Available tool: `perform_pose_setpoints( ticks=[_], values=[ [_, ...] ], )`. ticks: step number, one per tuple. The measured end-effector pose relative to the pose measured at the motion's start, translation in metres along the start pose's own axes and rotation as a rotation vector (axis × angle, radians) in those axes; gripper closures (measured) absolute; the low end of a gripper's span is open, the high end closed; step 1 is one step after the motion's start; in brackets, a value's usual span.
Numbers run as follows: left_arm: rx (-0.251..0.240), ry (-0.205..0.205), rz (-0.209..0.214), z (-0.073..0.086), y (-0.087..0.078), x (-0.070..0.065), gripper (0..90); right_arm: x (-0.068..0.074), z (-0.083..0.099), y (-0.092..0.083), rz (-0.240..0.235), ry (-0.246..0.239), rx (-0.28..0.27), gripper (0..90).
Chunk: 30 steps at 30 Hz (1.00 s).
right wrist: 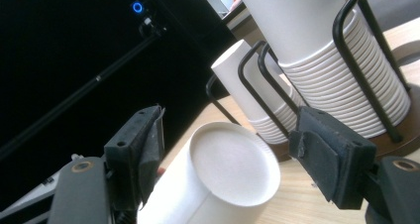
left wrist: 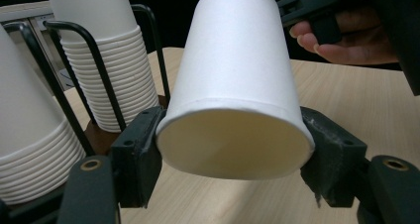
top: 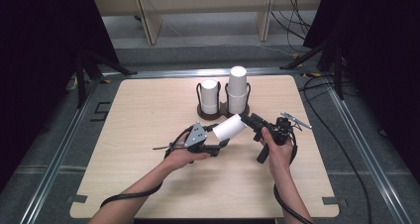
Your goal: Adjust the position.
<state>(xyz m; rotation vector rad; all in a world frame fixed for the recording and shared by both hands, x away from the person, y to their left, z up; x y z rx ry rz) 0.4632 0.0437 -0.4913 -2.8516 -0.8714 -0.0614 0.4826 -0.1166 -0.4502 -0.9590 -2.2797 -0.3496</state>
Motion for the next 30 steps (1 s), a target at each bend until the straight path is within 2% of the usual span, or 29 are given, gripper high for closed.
perform_pose_setpoints(
  ticks=[3, 5, 7, 12, 19, 22, 25, 26, 30],
  values=[
    [0.025, 0.010, -0.004, 0.002, -0.004, 0.003, 31.4, -0.001, 0.002, -0.002, 0.003, -0.014, 0.012, 29.4],
    [0.027, 0.014, -0.006, 0.002, -0.006, 0.005, 31.4, -0.003, 0.002, -0.002, 0.018, -0.063, 0.023, 29.6],
    [0.042, 0.018, -0.006, 0.003, -0.009, 0.007, 31.3, -0.004, 0.003, -0.004, 0.012, -0.103, 0.027, 29.6],
    [0.053, 0.028, 0.000, 0.001, -0.016, 0.009, 31.5, -0.009, 0.005, -0.007, 0.036, -0.142, 0.053, 29.5],
    [0.074, 0.062, 0.014, -0.001, -0.023, 0.009, 30.3, -0.012, 0.006, -0.011, 0.046, -0.151, 0.060, 29.5],
    [0.084, 0.051, 0.017, -0.002, -0.025, 0.009, 28.8, -0.013, 0.008, -0.012, 0.057, -0.149, 0.075, 29.6],
    [0.064, 0.040, 0.017, -0.005, -0.025, 0.009, 28.9, -0.014, 0.008, -0.013, 0.041, -0.148, 0.062, 29.6],
    [0.075, 0.046, 0.012, -0.005, -0.026, 0.010, 29.0, -0.015, 0.008, -0.013, 0.056, -0.150, 0.071, 29.6],
    [0.064, 0.048, 0.005, -0.006, -0.025, 0.012, 29.5, -0.016, 0.008, -0.014, 0.057, -0.151, 0.070, 29.6]
  ],
)
Point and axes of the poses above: each handheld gripper's, and its own axes: y roughly forward along the jaws, z roughly out of its underside, x roughly to its left, the point moved 8 cm from there along y, roughly forward along the jaws, and after that the axes turned 5 degrees about -x, right-handed, at the moved point
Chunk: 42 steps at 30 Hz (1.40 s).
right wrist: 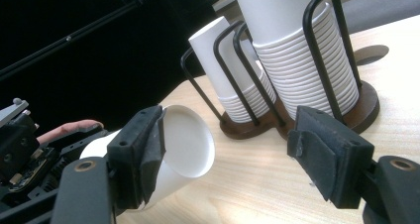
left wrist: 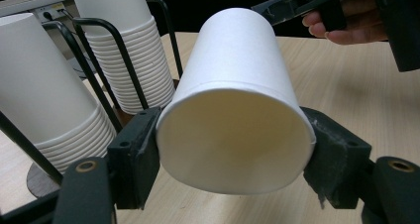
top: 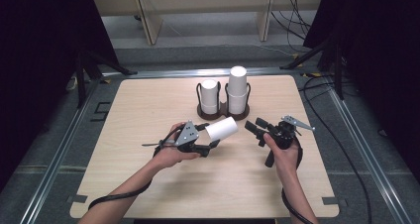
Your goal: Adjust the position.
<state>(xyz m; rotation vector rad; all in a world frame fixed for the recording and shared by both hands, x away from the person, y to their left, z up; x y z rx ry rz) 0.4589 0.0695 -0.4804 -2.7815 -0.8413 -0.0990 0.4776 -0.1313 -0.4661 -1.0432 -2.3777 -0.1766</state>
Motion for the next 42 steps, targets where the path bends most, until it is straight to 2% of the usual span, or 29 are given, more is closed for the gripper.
perform_pose_setpoints(
  ticks=[6, 9, 12, 15, 16, 17, 18, 21, 22, 23, 24, 25, 28, 29, 30, 32, 33, 34, 35, 37, 38, 40, 41, 42],
  values=[
    [0.006, 0.016, 0.002, -0.001, 0.000, 0.001, 30.0, 0.001, -0.001, -0.001, 0.010, 0.014, 0.002, 29.7],
    [0.007, 0.026, 0.009, -0.001, -0.001, 0.001, 30.3, 0.001, -0.002, -0.002, -0.009, 0.000, -0.010, 29.8],
    [0.017, 0.036, 0.022, -0.001, -0.003, 0.001, 30.7, -0.002, -0.001, -0.003, 0.013, -0.003, 0.008, 30.1],
    [0.026, 0.053, 0.031, -0.001, -0.004, 0.001, 31.0, -0.004, 0.000, -0.004, 0.008, -0.044, 0.007, 30.4],
    [0.027, 0.056, 0.034, -0.001, -0.005, 0.002, 31.0, -0.004, 0.001, -0.005, 0.020, -0.037, 0.026, 30.6],
    [0.018, 0.057, 0.037, -0.001, -0.004, 0.002, 31.0, -0.005, 0.002, -0.005, 0.018, -0.056, 0.029, 30.7],
    [0.032, 0.059, 0.042, -0.001, -0.006, 0.002, 31.0, -0.004, 0.003, -0.005, 0.012, -0.054, 0.024, 30.9],
    [0.044, 0.073, 0.053, -0.001, -0.008, 0.003, 31.1, -0.007, 0.004, -0.006, 0.024, -0.125, 0.037, 31.1],
    [0.043, 0.078, 0.062, -0.001, -0.008, 0.003, 31.1, -0.005, 0.006, -0.007, 0.034, -0.110, 0.057, 31.0],
    [0.051, 0.086, 0.068, -0.001, -0.010, 0.004, 31.1, -0.007, 0.006, -0.006, 0.025, -0.153, 0.048, 31.0],
    [0.051, 0.080, 0.070, -0.001, -0.010, 0.004, 31.1, -0.006, 0.008, -0.007, 0.034, -0.143, 0.069, 31.0],
    [0.048, 0.077, 0.072, -0.002, -0.011, 0.004, 31.1, -0.006, 0.008, -0.006, 0.020, -0.154, 0.067, 30.9],
    [0.054, 0.084, 0.093, -0.002, -0.012, 0.004, 31.2, -0.007, 0.010, -0.007, 0.025, -0.178, 0.081, 30.7],
    [0.069, 0.096, 0.098, -0.002, -0.014, 0.005, 31.2, -0.008, 0.011, -0.008, 0.033, -0.189, 0.094, 30.6],
    [0.070, 0.091, 0.106, -0.002, -0.014, 0.004, 31.2, -0.006, 0.011, -0.007, 0.030, -0.182, 0.092, 30.6],
    [0.079, 0.097, 0.117, -0.001, -0.015, 0.004, 31.2, -0.006, 0.012, -0.007, 0.022, -0.198, 0.093, 30.6],
    [0.080, 0.099, 0.120, -0.001, -0.015, 0.004, 31.2, -0.005, 0.015, -0.009, 0.043, -0.197, 0.122, 30.5],
    [0.080, 0.100, 0.122, -0.001, -0.016, 0.004, 31.2, -0.004, 0.014, -0.007, 0.016, -0.201, 0.112, 30.6],
    [0.077, 0.104, 0.125, -0.002, -0.016, 0.003, 31.3, -0.004, 0.015, -0.007, 0.011, -0.197, 0.112, 30.5],
    [0.086, 0.103, 0.132, -0.002, -0.017, 0.002, 31.5, -0.006, 0.015, -0.008, 0.026, -0.214, 0.118, 30.4],
    [0.090, 0.113, 0.138, -0.002, -0.017, 0.002, 31.6, -0.005, 0.016, -0.008, 0.022, -0.203, 0.127, 30.4],
    [0.093, 0.115, 0.147, -0.003, -0.017, 0.001, 31.6, -0.004, 0.016, -0.008, 0.007, -0.217, 0.124, 30.4],
    [0.094, 0.115, 0.151, -0.003, -0.017, 0.001, 31.7, -0.006, 0.016, -0.008, 0.023, -0.238, 0.136, 30.3],
    [0.083, 0.115, 0.160, -0.004, -0.017, 0.000, 31.8, -0.005, 0.016, -0.008, 0.017, -0.226, 0.126, 30.3]
  ],
)
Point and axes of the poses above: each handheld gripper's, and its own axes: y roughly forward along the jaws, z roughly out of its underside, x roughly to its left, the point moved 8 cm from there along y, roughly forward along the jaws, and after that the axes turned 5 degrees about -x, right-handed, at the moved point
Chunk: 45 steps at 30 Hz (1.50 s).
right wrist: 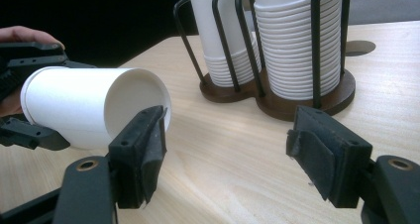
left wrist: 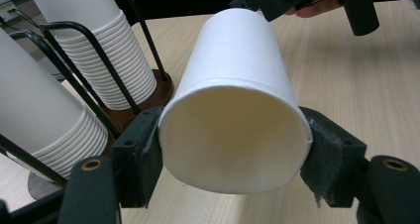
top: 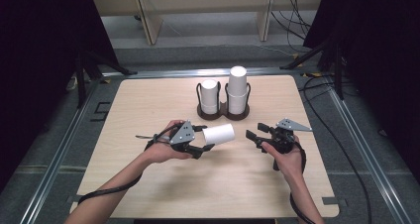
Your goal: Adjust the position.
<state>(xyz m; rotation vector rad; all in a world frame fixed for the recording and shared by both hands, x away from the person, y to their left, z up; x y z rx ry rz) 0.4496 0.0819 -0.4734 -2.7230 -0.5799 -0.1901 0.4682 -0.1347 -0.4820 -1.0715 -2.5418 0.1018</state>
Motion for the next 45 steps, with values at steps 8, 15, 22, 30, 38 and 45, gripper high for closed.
perform_pose_setpoints(
  ticks=[8, 15, 22, 30, 38, 45],
  values=[
    [0.043, 0.030, 0.039, 0.000, -0.003, -0.004, 32.0, 0.003, 0.001, -0.001, -0.020, -0.040, 0.025, 30.1],
    [0.081, 0.059, 0.065, 0.002, -0.006, -0.007, 32.0, 0.004, -0.001, -0.001, -0.032, -0.093, 0.006, 30.5],
    [0.081, 0.056, 0.095, 0.002, -0.006, -0.010, 32.1, 0.009, 0.003, -0.002, -0.073, -0.123, 0.042, 29.9],
    [0.088, 0.067, 0.106, 0.001, -0.008, -0.011, 32.2, 0.014, 0.006, -0.002, -0.105, -0.126, 0.069, 29.5],
    [0.103, 0.073, 0.130, 0.001, -0.011, -0.011, 32.5, 0.018, 0.004, 0.000, -0.177, -0.218, 0.057, 29.1],
    [0.129, 0.094, 0.153, 0.002, -0.012, -0.011, 32.7, 0.028, 0.009, 0.003, -0.272, -0.284, 0.129, 28.6]
  ],
)
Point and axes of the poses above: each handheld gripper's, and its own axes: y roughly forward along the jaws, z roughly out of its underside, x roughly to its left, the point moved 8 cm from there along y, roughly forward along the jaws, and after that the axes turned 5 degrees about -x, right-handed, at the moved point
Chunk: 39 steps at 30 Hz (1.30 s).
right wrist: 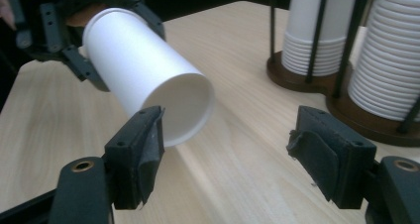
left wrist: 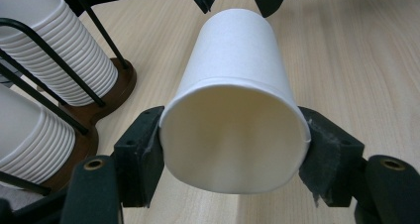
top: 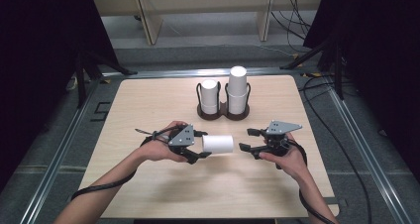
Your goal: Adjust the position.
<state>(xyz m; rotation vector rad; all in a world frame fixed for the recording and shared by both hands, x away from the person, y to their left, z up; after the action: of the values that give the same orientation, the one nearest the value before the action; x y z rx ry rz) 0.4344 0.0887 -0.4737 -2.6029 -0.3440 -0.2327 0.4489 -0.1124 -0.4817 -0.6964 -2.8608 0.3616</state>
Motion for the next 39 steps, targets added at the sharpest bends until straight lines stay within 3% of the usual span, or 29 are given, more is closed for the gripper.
perform_pose_setpoints(
  ticks=[2, 4, 5, 10, 15, 18, 19, 24, 34, 35, 36, 39],
  values=[
    [-0.011, -0.005, -0.001, -0.0012, 0.0012, -0.0012, 32.9, 0.0030, -0.0013, 0.0005, -0.020, -0.001, 0.012, 28.6],
    [0.012, 0.013, 0.014, -0.0005, 0.0003, -0.0013, 33.1, 0.0030, -0.0020, 0.0014, -0.034, -0.028, 0.023, 28.4],
    [0.005, 0.007, 0.016, -0.0011, 0.0011, -0.0025, 33.2, 0.0048, -0.0016, 0.0012, -0.043, -0.014, 0.033, 28.4],
    [0.026, 0.017, 0.018, -0.0015, 0.0000, -0.0022, 33.2, 0.0050, -0.0023, 0.0013, -0.068, -0.040, 0.043, 28.3],
    [0.049, 0.034, 0.020, -0.0024, 0.0007, -0.0001, 33.3, 0.0062, 0.0001, 0.0024, -0.076, -0.048, 0.061, 28.0],
    [0.077, 0.045, 0.017, -0.0025, 0.0001, 0.0011, 33.3, 0.0080, 0.0018, 0.0026, -0.075, -0.025, 0.082, 27.8],
    [0.087, 0.050, 0.020, -0.0025, -0.0001, 0.0014, 33.2, 0.0070, 0.0012, 0.0037, -0.083, -0.046, 0.076, 27.8],
    [0.105, 0.066, 0.032, -0.0037, -0.0001, 0.0017, 33.2, 0.0073, 0.0015, 0.0039, -0.079, -0.030, 0.090, 27.6],
    [0.183, 0.105, 0.050, -0.0071, -0.0019, 0.0034, 33.3, 0.0077, 0.0008, 0.0065, -0.098, -0.076, 0.103, 27.3],
    [0.190, 0.107, 0.055, -0.0075, -0.0018, 0.0032, 33.2, 0.0094, 0.0013, 0.0060, -0.096, -0.056, 0.112, 27.3],
    [0.193, 0.111, 0.057, -0.0078, -0.0017, 0.0033, 33.2, 0.0077, 0.0006, 0.0066, -0.094, -0.077, 0.109, 27.3],
    [0.222, 0.120, 0.057, -0.0083, -0.0025, 0.0043, 33.2, 0.0090, 0.0009, 0.0075, -0.101, -0.061, 0.115, 27.2]
  ],
)
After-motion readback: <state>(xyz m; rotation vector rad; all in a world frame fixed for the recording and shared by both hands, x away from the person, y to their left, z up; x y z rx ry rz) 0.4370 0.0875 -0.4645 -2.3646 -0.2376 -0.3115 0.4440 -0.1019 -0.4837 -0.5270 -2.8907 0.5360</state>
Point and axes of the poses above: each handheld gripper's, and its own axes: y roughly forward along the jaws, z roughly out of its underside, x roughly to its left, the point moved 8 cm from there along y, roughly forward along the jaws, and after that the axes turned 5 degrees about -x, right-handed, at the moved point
